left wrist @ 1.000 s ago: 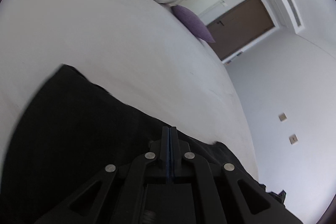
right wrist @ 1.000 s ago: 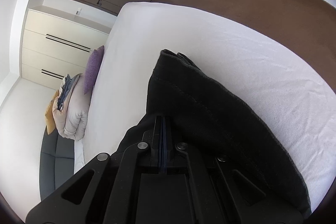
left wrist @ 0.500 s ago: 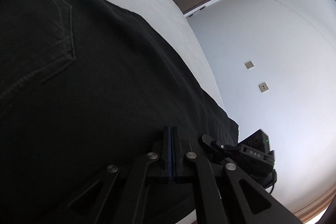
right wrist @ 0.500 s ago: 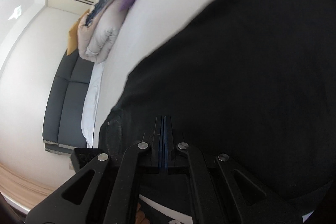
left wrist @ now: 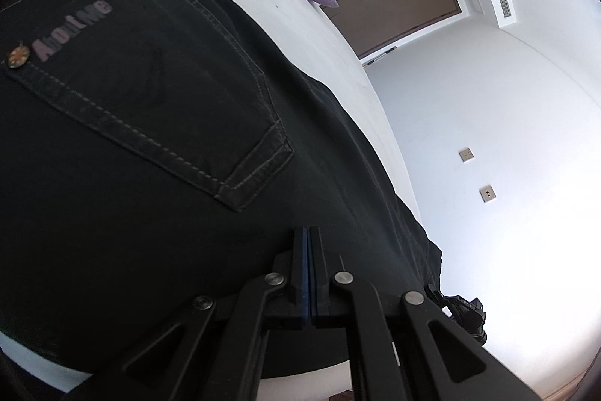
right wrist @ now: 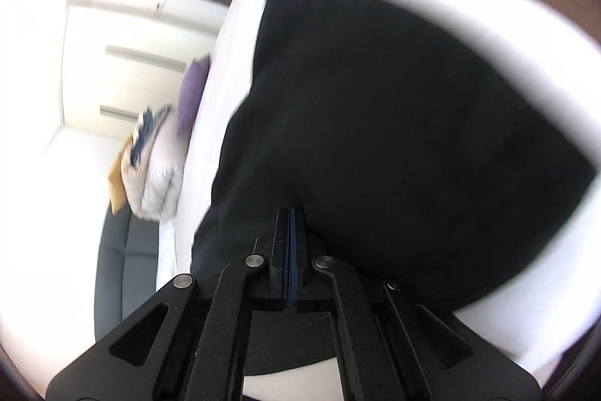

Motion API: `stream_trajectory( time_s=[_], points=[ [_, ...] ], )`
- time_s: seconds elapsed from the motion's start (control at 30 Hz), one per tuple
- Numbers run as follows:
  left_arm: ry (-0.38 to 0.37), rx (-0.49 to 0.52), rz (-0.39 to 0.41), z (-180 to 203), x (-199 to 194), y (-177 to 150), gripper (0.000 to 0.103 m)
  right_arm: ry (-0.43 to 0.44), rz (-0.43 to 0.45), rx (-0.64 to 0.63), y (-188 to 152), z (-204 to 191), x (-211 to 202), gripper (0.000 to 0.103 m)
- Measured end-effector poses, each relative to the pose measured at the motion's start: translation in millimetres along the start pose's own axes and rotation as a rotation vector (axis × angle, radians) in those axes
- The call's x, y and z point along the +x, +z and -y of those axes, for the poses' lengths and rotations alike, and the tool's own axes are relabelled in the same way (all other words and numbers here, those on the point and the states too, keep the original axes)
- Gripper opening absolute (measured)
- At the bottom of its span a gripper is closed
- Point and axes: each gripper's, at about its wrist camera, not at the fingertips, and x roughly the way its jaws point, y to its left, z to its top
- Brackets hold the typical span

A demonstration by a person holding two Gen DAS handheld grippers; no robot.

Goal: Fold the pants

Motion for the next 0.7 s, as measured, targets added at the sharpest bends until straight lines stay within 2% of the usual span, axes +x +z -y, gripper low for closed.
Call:
stream_trajectory(
  time_s=[0.13,0.17,0.2,0.27,0.37,0.43,0.53,0.63,0.7],
  points=[
    [0.01,-0.033,0.034,-12.3,-23.6,-3.9,0.004,-0.052,0.134,0.03,28.1,21.7,-45.4,0.0],
    [0.018,-0.037,0.043,-11.7,-27.3,-1.7,0.004,-0.089,0.164,0.046,30.4,29.3,-57.7,0.0],
    [0.03,-0.033,0.054,-10.2,-33.9,-0.8,0.004,-0.169,0.198,0.079,35.5,36.9,-71.1,0.0],
    [0.066,-0.009,0.09,-1.2,-53.3,5.1,0.0,-0.171,0.259,0.126,48.2,52.3,-105.1,0.0],
    [0.03,0.047,0.14,28.2,-65.6,25.0,0.0,-0.162,0.32,-0.004,46.1,10.9,-132.3,0.0],
    [-0.016,0.104,0.128,56.8,-46.0,42.9,0.0,-0.081,0.257,-0.099,37.2,-31.8,-115.1,0.0],
    [-0.044,0.177,0.026,91.5,19.4,57.6,0.0,0.027,0.052,-0.252,8.3,-96.1,-41.8,0.0],
    [-0.07,0.146,-0.106,104.0,91.6,60.9,0.0,0.083,-0.169,-0.267,-33.7,-132.0,47.8,0.0],
    [-0.06,0.128,-0.155,104.5,122.8,63.6,0.0,0.1,-0.27,-0.262,-51.7,-145.0,95.4,0.0]
  ],
)
